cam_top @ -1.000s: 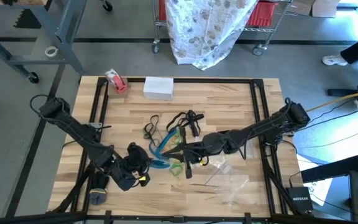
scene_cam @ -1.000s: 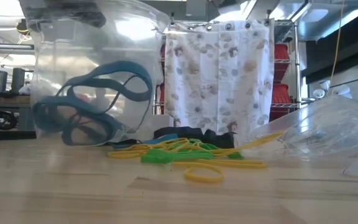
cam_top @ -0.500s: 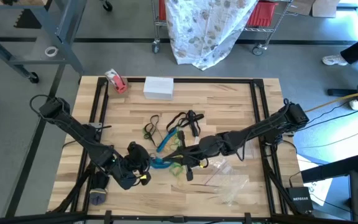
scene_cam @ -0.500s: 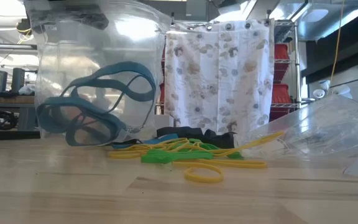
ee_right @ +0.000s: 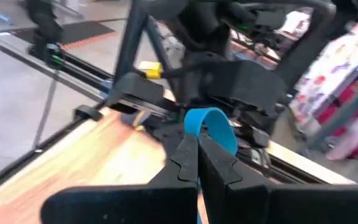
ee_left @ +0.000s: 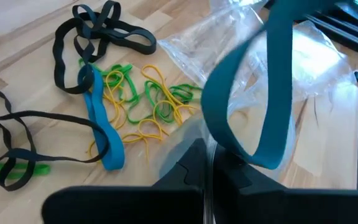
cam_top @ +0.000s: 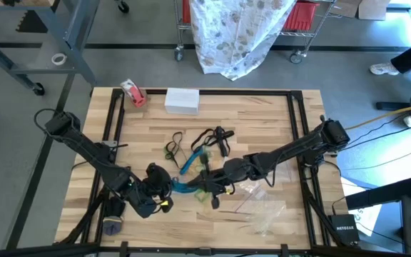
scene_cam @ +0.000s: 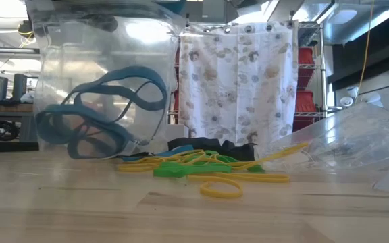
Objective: Sort rubber bands
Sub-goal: Put the blue rubber band into the transparent zip bag
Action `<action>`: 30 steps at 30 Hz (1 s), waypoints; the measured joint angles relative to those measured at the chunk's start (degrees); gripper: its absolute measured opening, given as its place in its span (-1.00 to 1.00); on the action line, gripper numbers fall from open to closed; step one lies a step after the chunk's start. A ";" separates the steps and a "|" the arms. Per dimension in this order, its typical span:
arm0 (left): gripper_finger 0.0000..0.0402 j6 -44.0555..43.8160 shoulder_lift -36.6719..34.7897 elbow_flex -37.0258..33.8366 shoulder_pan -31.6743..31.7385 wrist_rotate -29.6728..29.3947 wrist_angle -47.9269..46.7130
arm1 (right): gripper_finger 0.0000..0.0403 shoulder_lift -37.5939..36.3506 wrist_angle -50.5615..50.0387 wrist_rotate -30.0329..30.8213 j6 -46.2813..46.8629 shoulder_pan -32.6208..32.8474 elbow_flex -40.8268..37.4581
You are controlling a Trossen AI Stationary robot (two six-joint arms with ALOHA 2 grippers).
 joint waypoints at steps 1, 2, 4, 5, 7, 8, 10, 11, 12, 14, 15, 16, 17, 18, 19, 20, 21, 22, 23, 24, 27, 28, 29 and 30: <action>-1.00 -0.64 -0.02 0.00 0.00 -0.06 0.00 | -1.00 0.10 -0.38 -0.97 0.28 0.01 0.00; -1.00 -1.57 -0.09 0.00 0.00 -0.46 0.03 | -1.00 0.37 -0.65 -1.46 0.77 0.02 0.01; -1.00 -3.14 -0.50 0.00 0.00 -1.37 0.31 | -1.00 0.59 -3.06 -1.62 1.59 0.02 0.02; -1.00 -3.34 -0.83 0.00 0.00 -1.70 0.73 | -1.00 0.62 -4.14 -1.64 2.00 0.02 0.02; -1.00 -3.31 -1.55 0.00 0.00 -2.35 1.57 | -1.00 0.74 -6.01 -1.64 3.06 0.02 0.02; -1.00 -3.31 -1.95 0.00 0.00 -2.47 1.52 | -1.00 0.78 -6.91 -1.65 3.62 0.06 0.02; -1.00 -3.58 -2.63 0.00 0.02 -2.86 0.87 | -1.00 0.91 -8.30 -1.88 4.80 0.55 0.02; -1.00 -3.72 -2.98 0.00 0.13 -3.20 0.47 | -1.00 0.92 -8.76 -1.95 5.14 0.77 0.02; -1.00 -3.93 -3.22 0.00 0.21 -3.64 0.07 | -1.00 0.92 -9.12 -2.04 5.27 0.98 0.02; -1.00 -4.74 -3.60 0.00 0.24 -4.03 -0.50 | -1.00 0.90 -10.19 -1.94 5.89 1.62 0.02; -1.00 -4.78 -3.61 0.00 0.32 -4.17 -0.57 | -1.00 0.90 -10.81 -1.01 6.41 1.62 0.02; -1.00 -4.64 -3.60 0.00 0.34 -4.17 -0.23 | -1.00 0.92 -11.11 0.30 7.35 1.72 0.02; -1.00 -4.10 -3.58 0.00 0.33 -4.17 0.05 | -1.00 0.92 -11.18 1.76 8.41 1.73 0.02; -1.00 -3.71 -3.58 0.00 0.33 -4.17 0.06 | -1.00 0.90 -11.18 3.41 9.44 1.65 0.02; -1.00 -3.50 -3.58 0.00 0.33 -4.17 -0.02 | -1.00 0.90 -11.23 5.14 10.48 1.55 0.02; -1.00 -3.27 -3.58 0.00 0.26 -4.15 -0.07 | -1.00 0.90 -11.39 6.47 10.84 1.50 0.02; -1.00 -3.29 -3.58 0.00 0.22 -4.15 -0.07 | -1.00 0.90 -11.63 7.48 10.98 1.46 0.02; -1.00 -3.27 -3.58 0.00 0.22 -4.15 -0.05 | -1.00 0.90 -11.66 8.19 11.03 1.42 0.02; -1.00 -3.17 -3.58 0.00 0.22 -4.15 -0.02 | -1.00 0.90 -11.50 8.28 11.09 1.44 0.02; -1.00 -2.92 -3.58 0.00 0.22 -4.15 -0.02 | -1.00 0.90 -11.12 8.10 11.19 1.50 0.02; -1.00 -2.41 -3.31 0.00 0.32 -4.15 0.01 | -1.00 0.90 -10.39 6.66 13.44 1.55 0.02; -1.00 -2.25 -3.09 0.00 0.45 -4.16 0.06 | -1.00 0.90 -10.28 6.33 13.54 1.57 0.02; -1.00 -2.00 -2.85 0.00 0.69 -4.17 0.42 | -1.00 0.90 -10.07 6.38 13.51 1.57 0.02; -1.00 -1.57 -2.61 0.00 0.85 -4.17 0.89 | -1.00 0.90 -9.59 6.60 13.49 1.56 0.02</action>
